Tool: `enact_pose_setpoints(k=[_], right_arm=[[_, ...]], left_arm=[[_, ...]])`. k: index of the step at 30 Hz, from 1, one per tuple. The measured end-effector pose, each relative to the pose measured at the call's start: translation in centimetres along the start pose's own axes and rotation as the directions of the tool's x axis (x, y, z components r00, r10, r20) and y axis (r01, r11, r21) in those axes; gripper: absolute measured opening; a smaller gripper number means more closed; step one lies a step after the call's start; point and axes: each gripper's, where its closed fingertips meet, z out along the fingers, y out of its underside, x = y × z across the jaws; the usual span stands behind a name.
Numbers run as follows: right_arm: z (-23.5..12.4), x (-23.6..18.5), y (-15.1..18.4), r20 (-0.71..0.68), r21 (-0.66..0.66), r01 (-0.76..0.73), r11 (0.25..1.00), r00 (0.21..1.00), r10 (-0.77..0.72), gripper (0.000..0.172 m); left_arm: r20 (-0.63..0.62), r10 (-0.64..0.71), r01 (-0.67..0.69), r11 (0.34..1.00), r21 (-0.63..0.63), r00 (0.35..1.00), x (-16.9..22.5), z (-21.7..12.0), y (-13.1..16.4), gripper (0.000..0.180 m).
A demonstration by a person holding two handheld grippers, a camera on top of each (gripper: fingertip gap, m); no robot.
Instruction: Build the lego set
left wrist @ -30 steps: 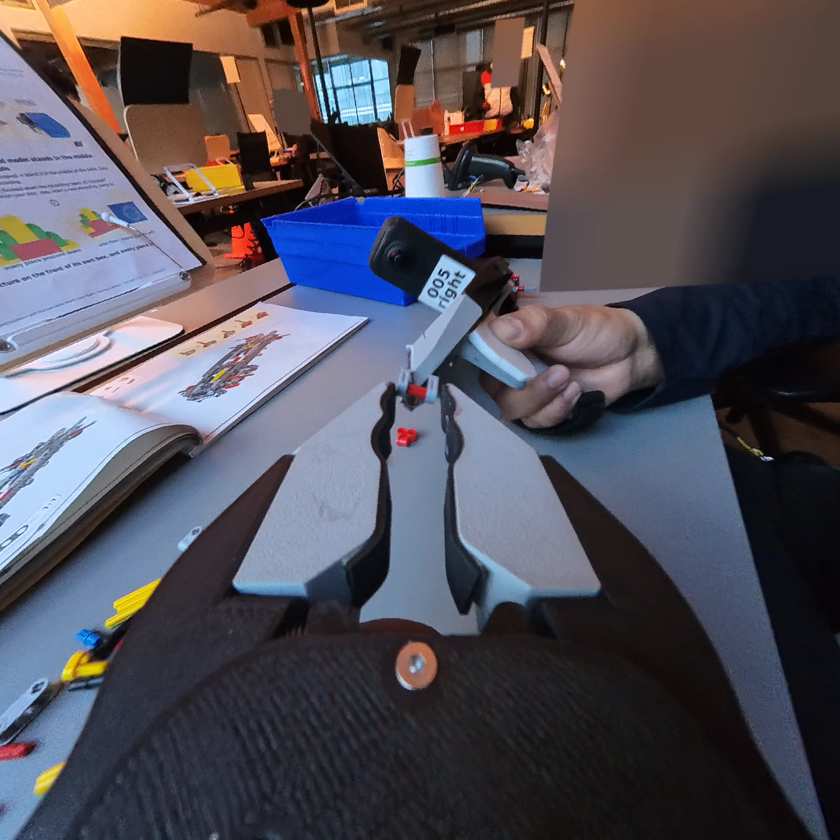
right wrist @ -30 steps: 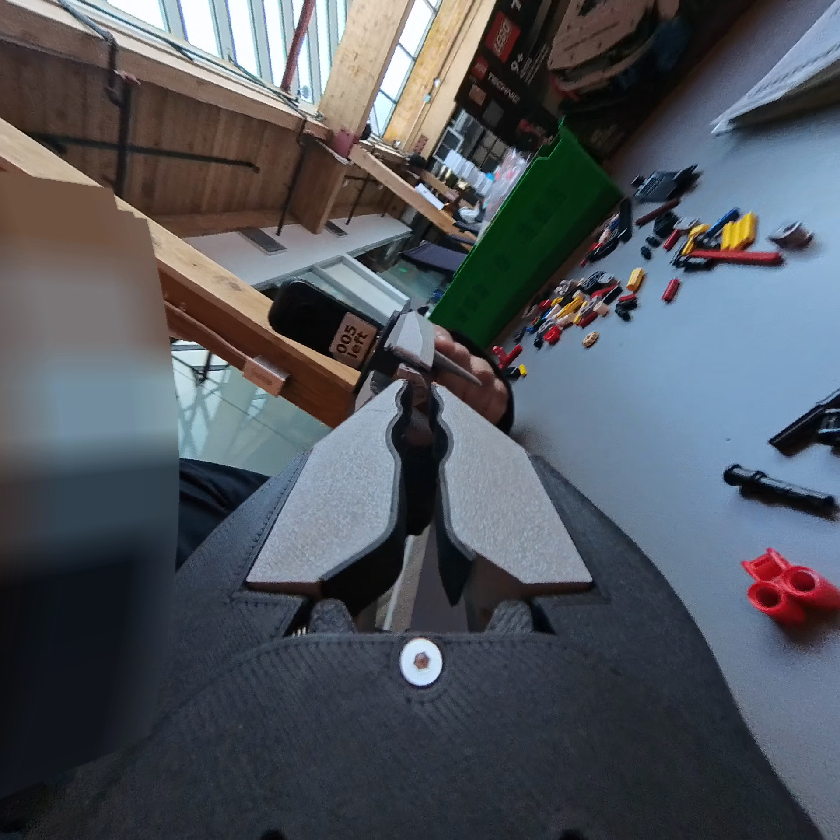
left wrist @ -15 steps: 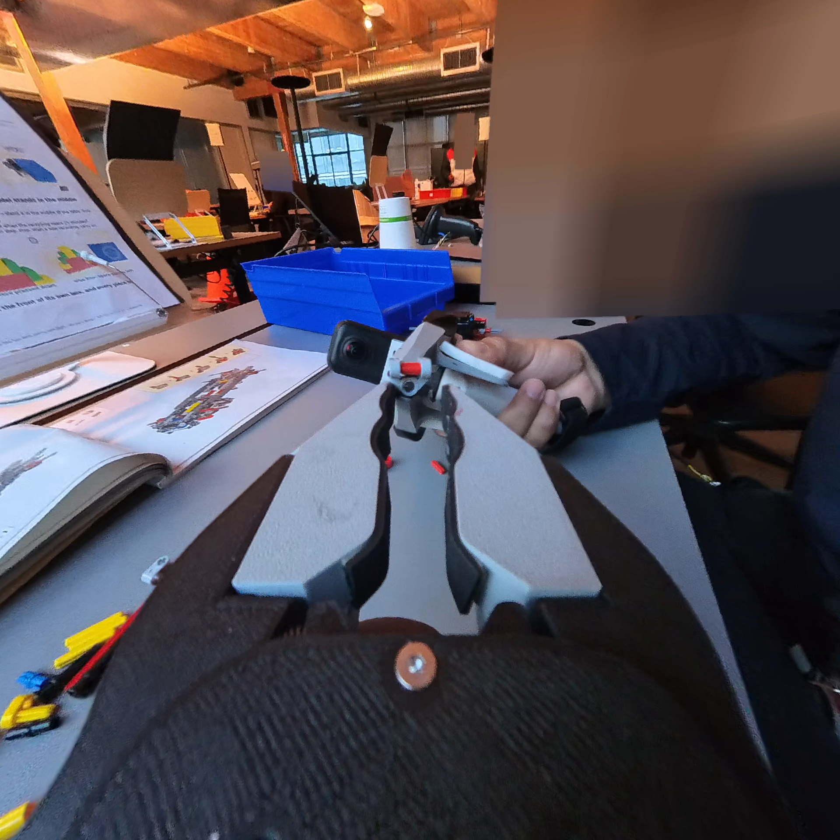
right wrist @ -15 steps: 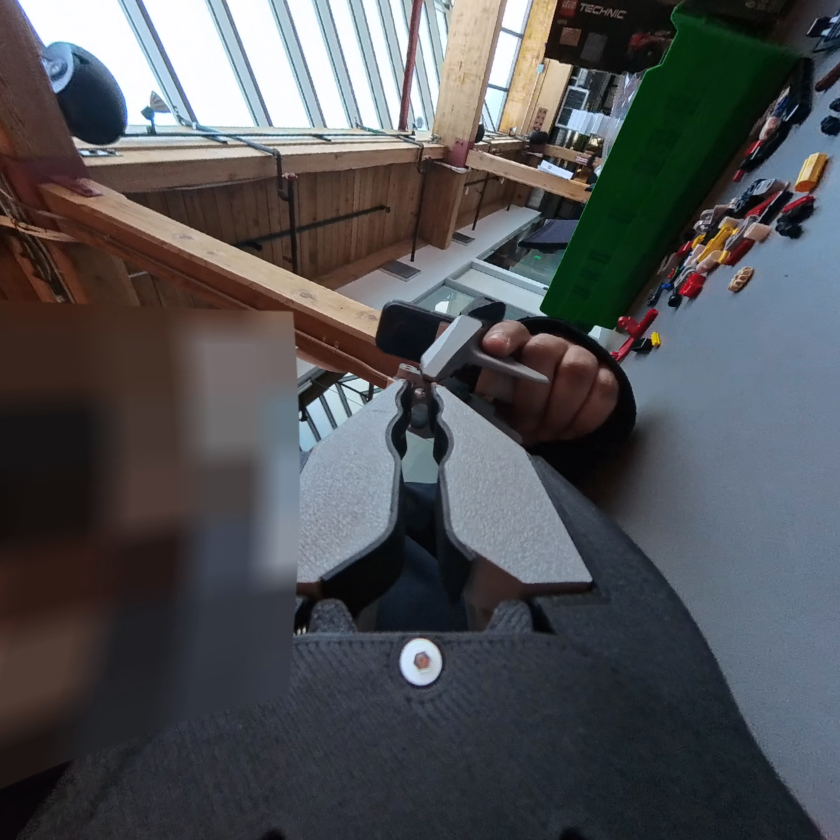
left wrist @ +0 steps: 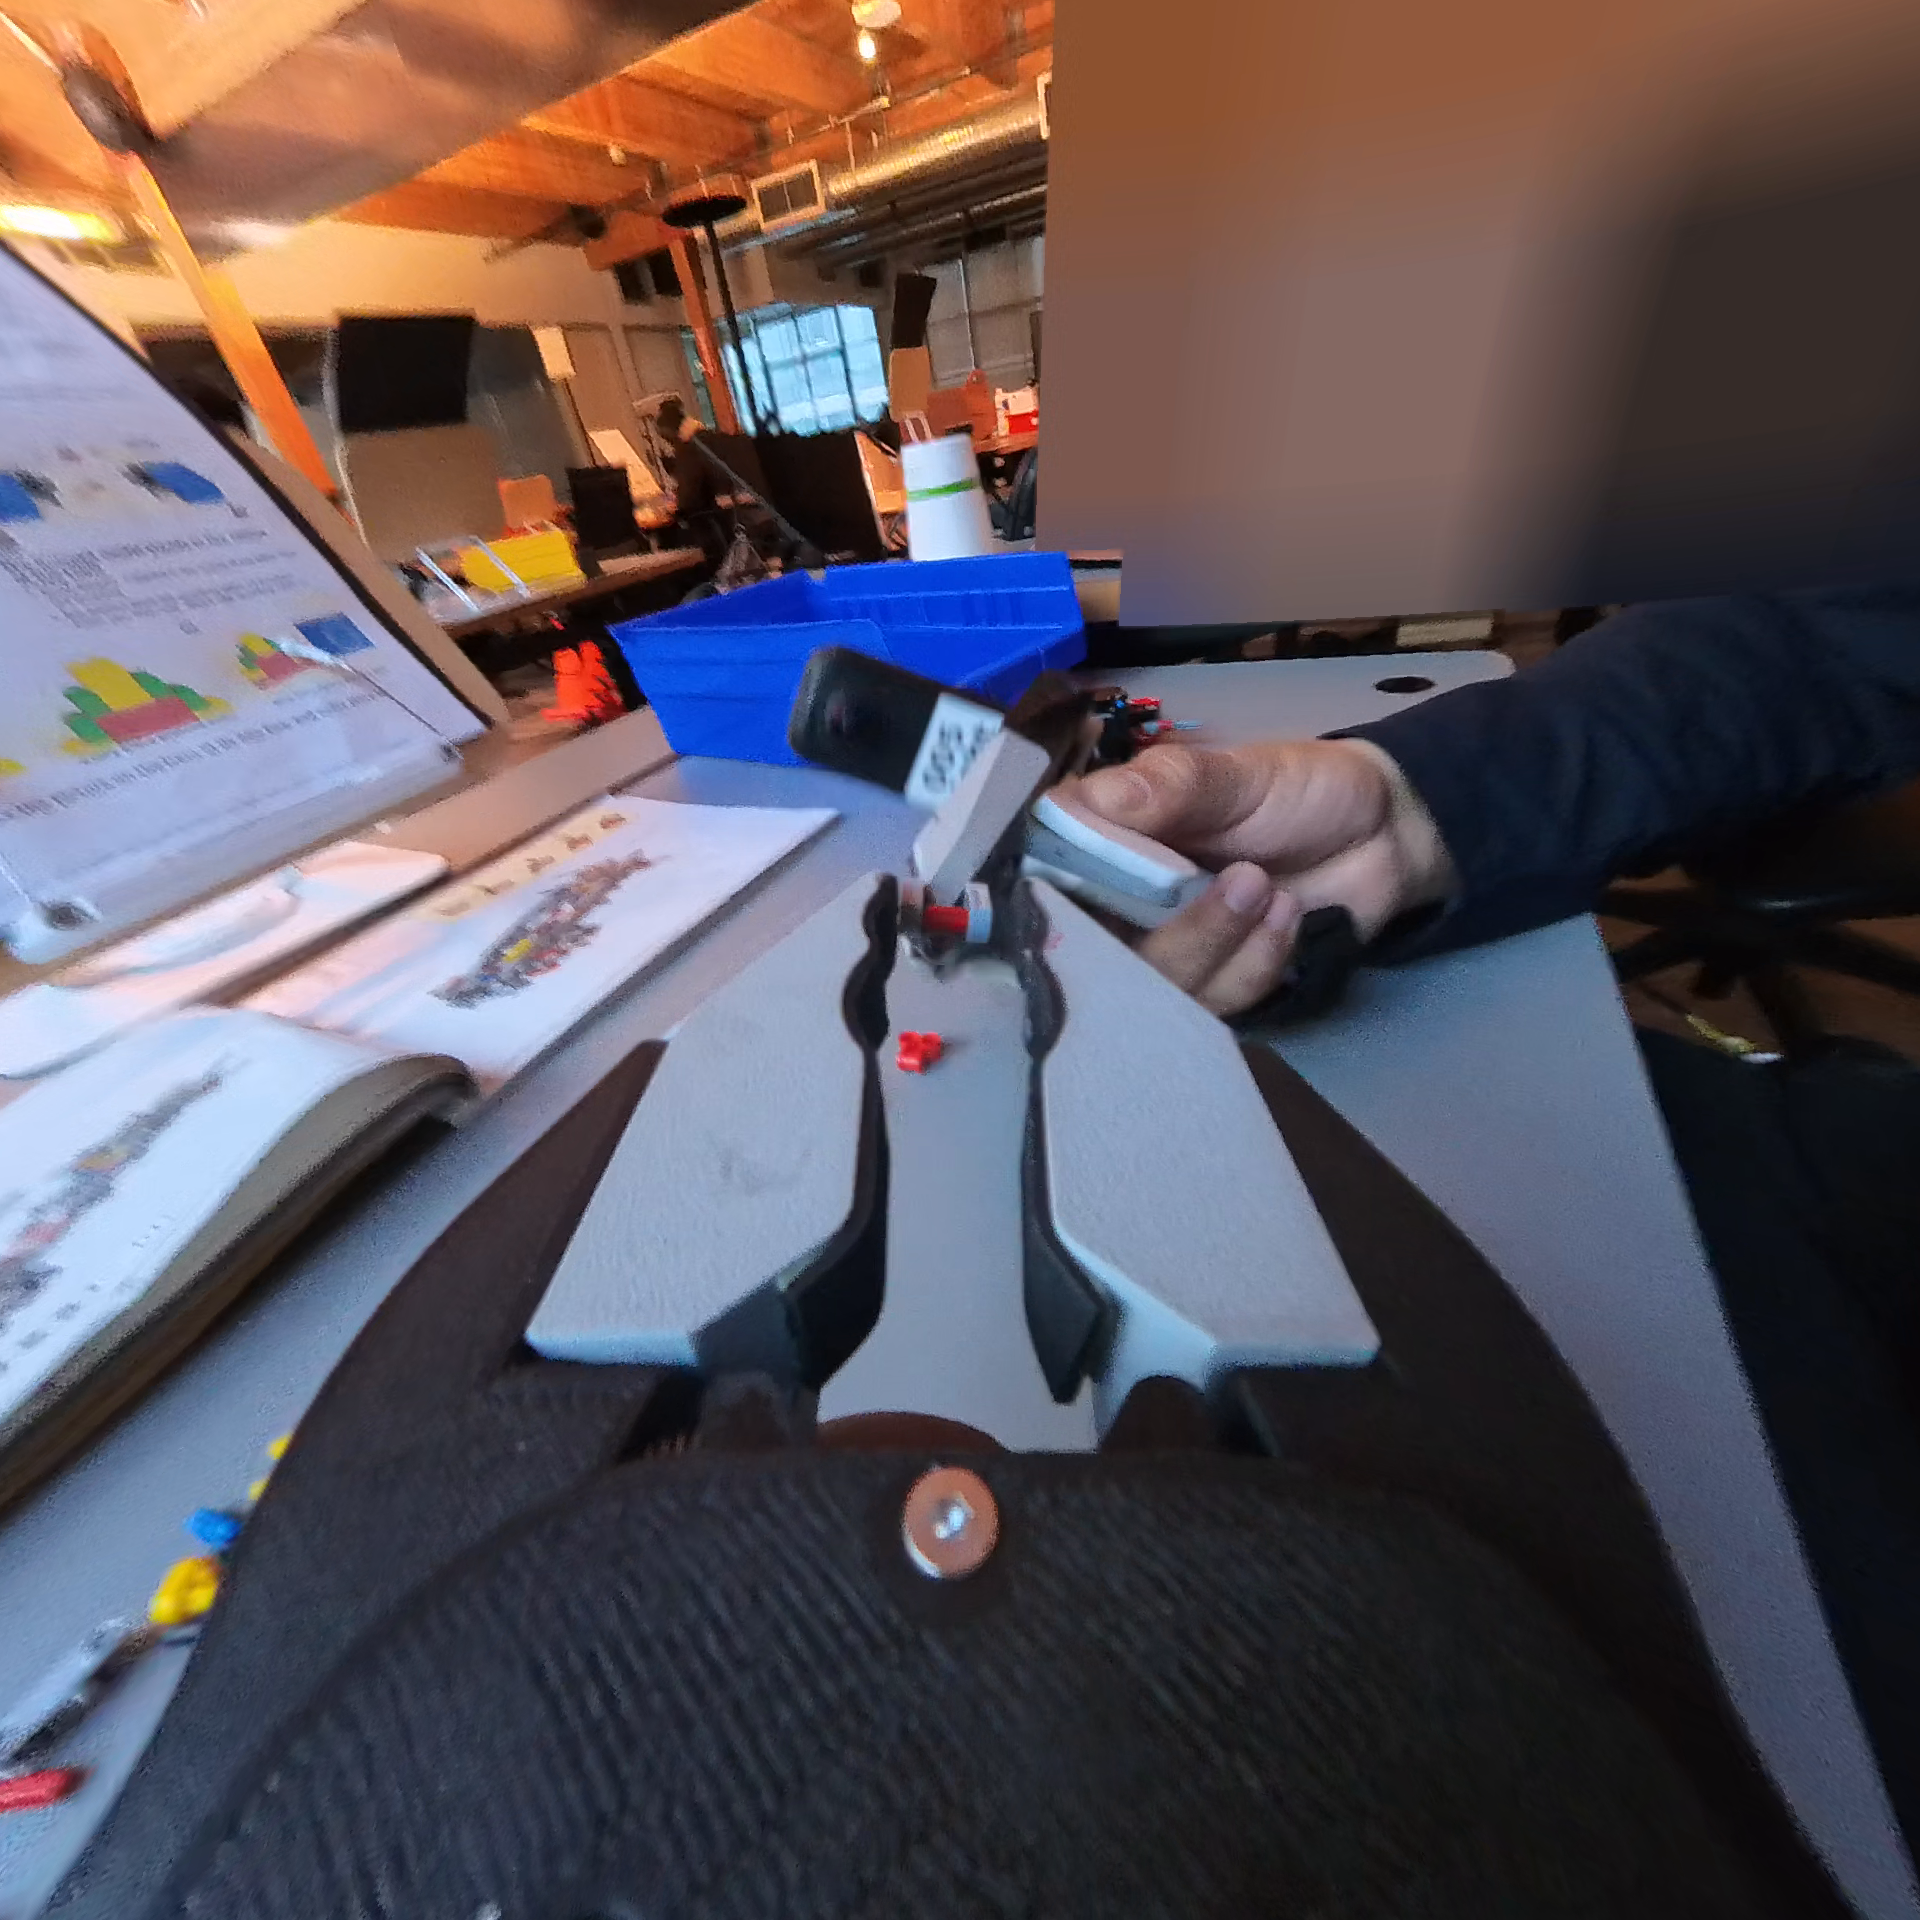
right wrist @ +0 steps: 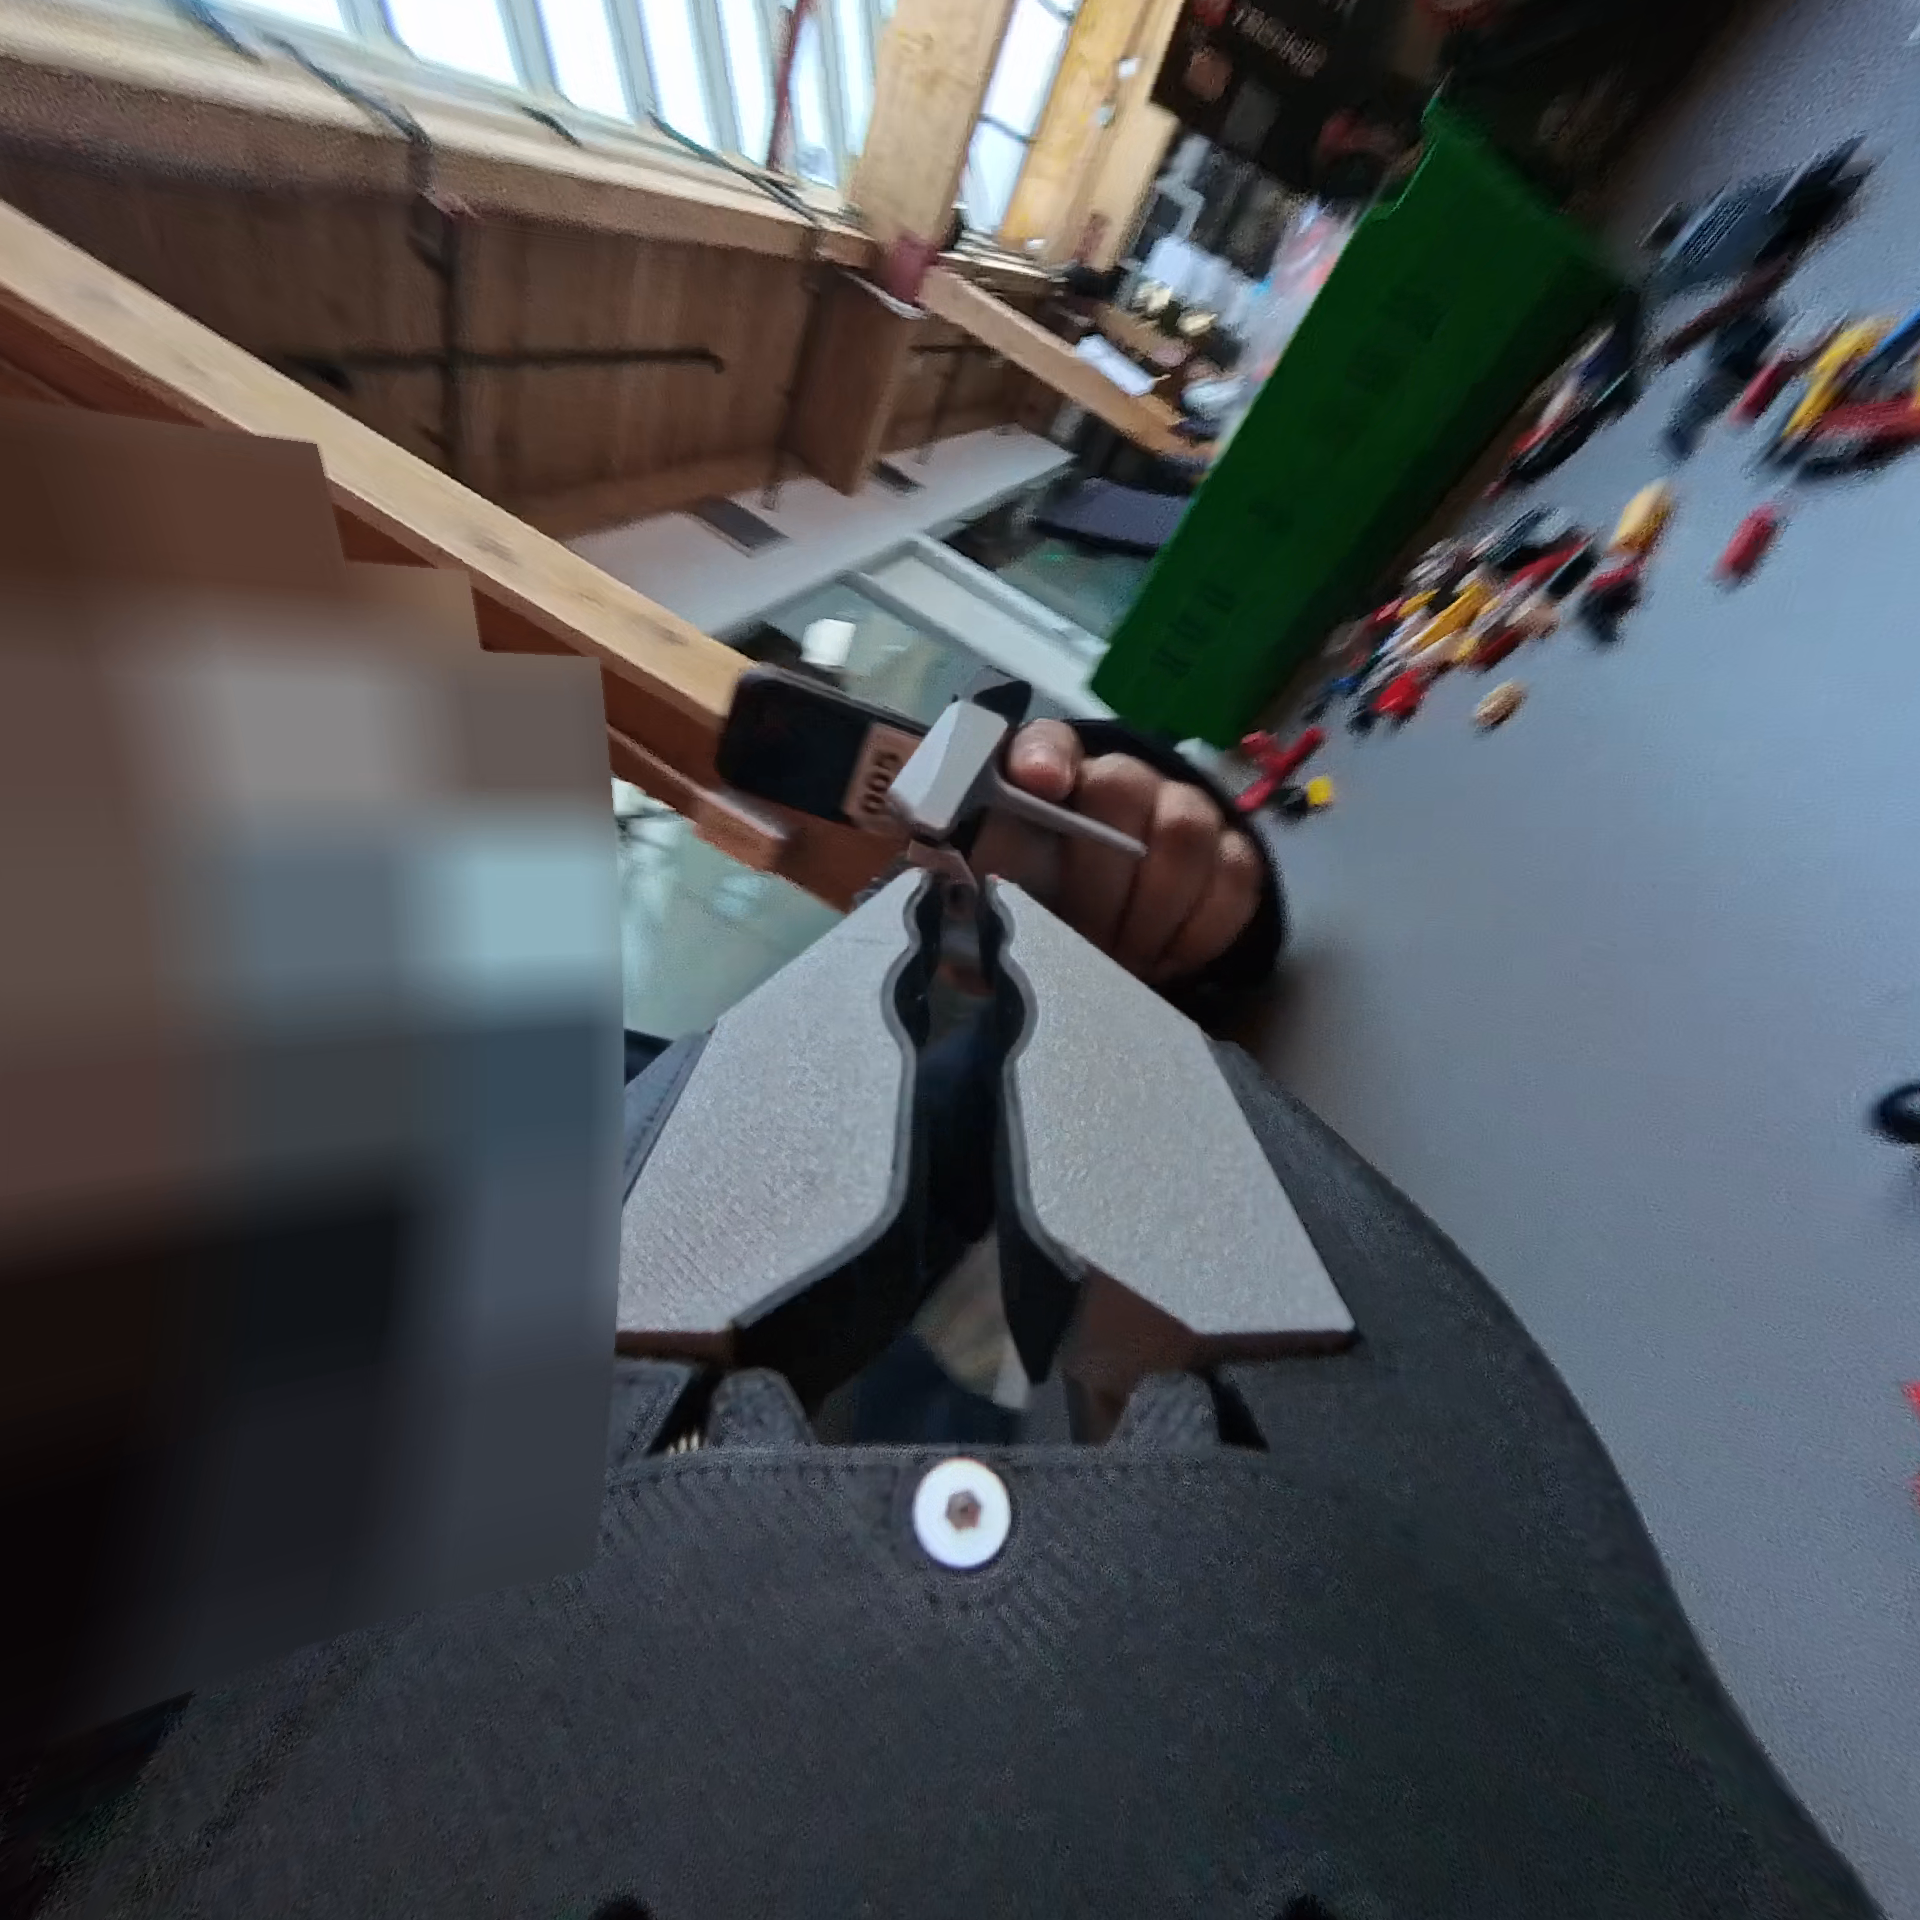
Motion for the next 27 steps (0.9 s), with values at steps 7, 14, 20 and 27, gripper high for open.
enact_pose_setpoints(k=[7, 14, 20, 27], right_arm=[[-0.9, -0.7, -1.1, -0.311, -0.254, 0.730, 0.635, 0.560, -0.768, 0.004], [-0.6, -1.8, -1.6, -0.290, -0.184, 0.823, 0.537, 0.476, -0.830, 0.004], [0.2, -1.1, -0.7, -0.280, -0.229, 0.820, 0.525, 0.461, -0.842, 0.004], [-1.2, 1.0, -1.8, -0.375, -0.320, 0.776, 0.544, 0.424, -0.824, 0.003]], left_arm=[[-0.124, -0.399, 0.402, 0.916, 0.004, 0.909, -1.3, -1.2, 0.2, 0.029], [-0.233, -0.559, 0.564, 0.824, -0.054, 0.796, -0.5, -0.6, 0.5, 0.036], [-0.234, -0.530, 0.545, 0.838, 0.000, 0.815, -0.4, -0.2, -0.2, 0.020], [0.003, -0.341, 0.341, 0.940, -0.026, 0.940, -2.2, -0.2, 1.0, 0.009]])
